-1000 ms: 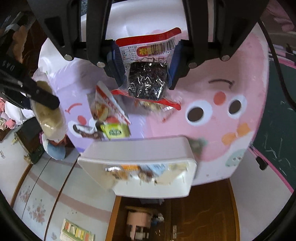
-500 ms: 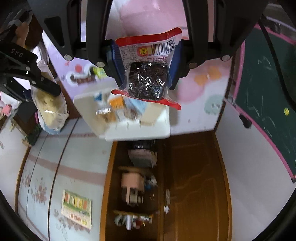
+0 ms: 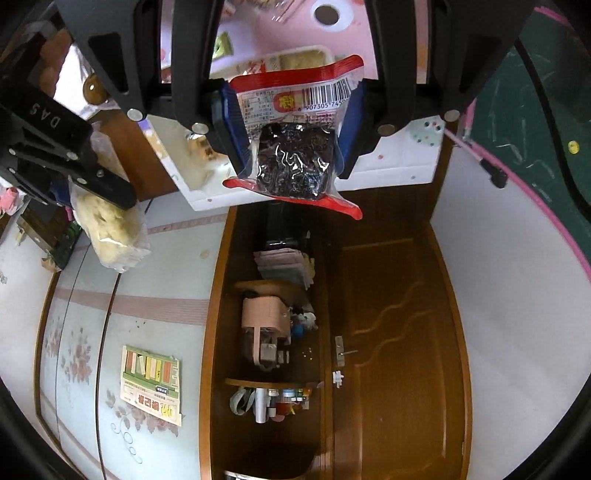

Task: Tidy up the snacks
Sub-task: 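Carry both packs over the white basket and open both grippers, then withdraw both tools from the basket toward the remaining snacks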

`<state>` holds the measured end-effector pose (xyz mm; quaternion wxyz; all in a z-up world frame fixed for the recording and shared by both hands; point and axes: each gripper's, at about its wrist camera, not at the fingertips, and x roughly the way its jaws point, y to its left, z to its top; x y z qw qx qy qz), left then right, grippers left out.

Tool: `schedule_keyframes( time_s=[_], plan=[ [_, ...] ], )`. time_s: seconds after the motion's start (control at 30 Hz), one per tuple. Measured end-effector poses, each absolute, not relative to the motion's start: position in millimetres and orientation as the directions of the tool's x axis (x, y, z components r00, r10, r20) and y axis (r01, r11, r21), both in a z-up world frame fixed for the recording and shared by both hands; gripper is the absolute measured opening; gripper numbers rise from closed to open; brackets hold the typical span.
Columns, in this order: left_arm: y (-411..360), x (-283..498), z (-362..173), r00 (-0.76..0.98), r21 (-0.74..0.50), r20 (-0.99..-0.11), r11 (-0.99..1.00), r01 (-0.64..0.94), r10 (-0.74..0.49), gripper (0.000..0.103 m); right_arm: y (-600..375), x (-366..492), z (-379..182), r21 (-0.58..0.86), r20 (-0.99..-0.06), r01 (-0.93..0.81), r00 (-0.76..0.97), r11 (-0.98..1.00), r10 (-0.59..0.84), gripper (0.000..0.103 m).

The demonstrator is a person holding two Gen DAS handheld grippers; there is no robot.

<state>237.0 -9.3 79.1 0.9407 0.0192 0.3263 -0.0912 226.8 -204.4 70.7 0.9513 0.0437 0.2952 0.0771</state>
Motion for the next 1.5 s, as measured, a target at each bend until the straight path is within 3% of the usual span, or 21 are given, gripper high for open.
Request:
schedule_keyframes(
  time_s=[0.23, 0.6, 0.67, 0.7, 0.73, 1.03, 1.5],
  plan=[
    [-35, 301, 44, 0.726, -0.064, -0.663, 0.979, 0.191, -0.185, 0.045, -220, 277, 48, 0.176, -0.590, -0.050, 0.794, 0.983, 0.146, 0.057],
    [-49, 354, -41, 0.618, -0.073, -0.769, 0.982, 0.174, -0.166, 0.050, -222, 321, -33, 0.149, -0.738, 0.018, 0.668, 0.989, 0.099, 0.057],
    [-49, 358, -52, 0.599, -0.080, -0.782, 0.980, 0.180, -0.174, 0.066, -221, 324, -45, 0.144, -0.759, 0.018, 0.643, 0.989, 0.099, 0.058],
    [-49, 357, -57, 0.591, -0.087, -0.786, 0.979, 0.183, -0.180, 0.084, -221, 326, -51, 0.143, -0.767, 0.010, 0.633, 0.990, 0.104, 0.059],
    [-48, 356, -60, 0.589, -0.094, -0.787, 0.979, 0.182, -0.185, 0.093, -219, 326, -56, 0.131, -0.775, 0.004, 0.624, 0.991, 0.100, 0.059],
    [-26, 337, -77, 0.579, -0.126, -0.797, 0.984, 0.123, -0.174, 0.093, -211, 308, -76, 0.088, -0.794, -0.006, 0.604, 0.996, 0.073, 0.059],
    [-17, 285, -44, 0.636, -0.095, -0.756, 0.988, 0.121, -0.151, 0.093, -206, 274, -53, 0.115, -0.786, -0.006, 0.611, 0.993, 0.095, 0.059]
  ],
)
